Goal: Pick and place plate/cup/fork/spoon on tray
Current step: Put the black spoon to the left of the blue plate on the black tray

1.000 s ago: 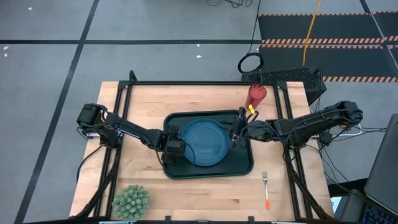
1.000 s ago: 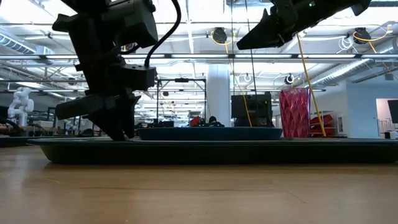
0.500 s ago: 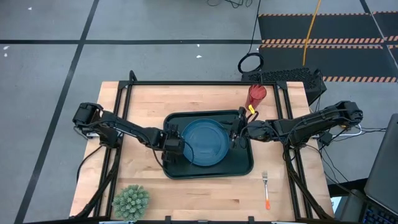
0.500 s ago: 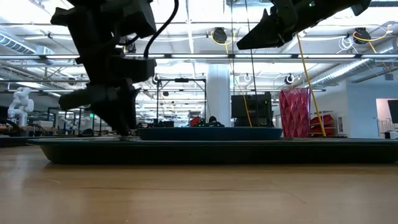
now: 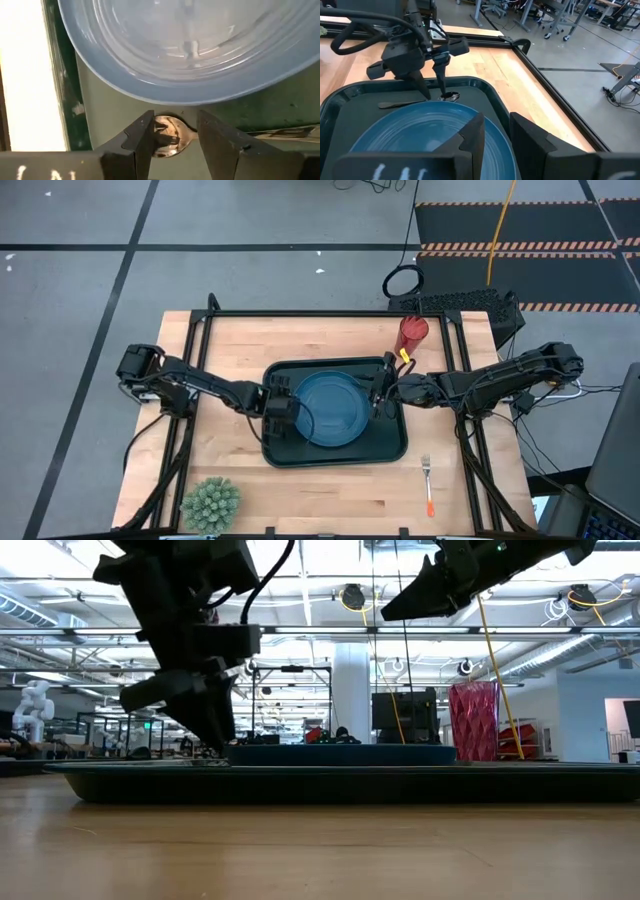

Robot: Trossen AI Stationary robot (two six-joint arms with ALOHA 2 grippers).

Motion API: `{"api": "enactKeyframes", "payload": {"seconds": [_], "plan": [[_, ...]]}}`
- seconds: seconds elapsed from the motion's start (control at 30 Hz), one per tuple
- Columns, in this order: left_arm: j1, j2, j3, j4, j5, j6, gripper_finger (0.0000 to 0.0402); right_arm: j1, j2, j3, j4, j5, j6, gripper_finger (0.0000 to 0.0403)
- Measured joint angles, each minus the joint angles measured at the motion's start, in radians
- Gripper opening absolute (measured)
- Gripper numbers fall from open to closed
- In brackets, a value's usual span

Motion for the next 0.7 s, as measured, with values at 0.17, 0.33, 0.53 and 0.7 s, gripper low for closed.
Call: {"api": "enactKeyframes", "payload": {"seconds": [0.17, 0.33, 0.53, 0.7], "plan": [[0.000, 0.000, 0.000, 0.000, 0.026, 0.000, 0.0152, 0.000, 0.000, 0.000, -0.001, 0.000, 0.001, 0.0084], [0.000, 0.000, 0.000, -0.002, 0.027, 0.000, 0.0152, 0.000, 0.000, 0.000, -0.001, 0.000, 0.001, 0.0084], [0.009, 0.017, -0.002, -0.026, 0.033, 0.010, 0.0152, 0.000, 0.000, 0.000, -0.001, 0.000, 0.001, 0.0084], [0.032, 0.017, -0.002, -0.019, 0.083, 0.006, 0.0152, 0.000, 0.000, 0.000, -0.002, 0.000, 0.002, 0.0084]]}}
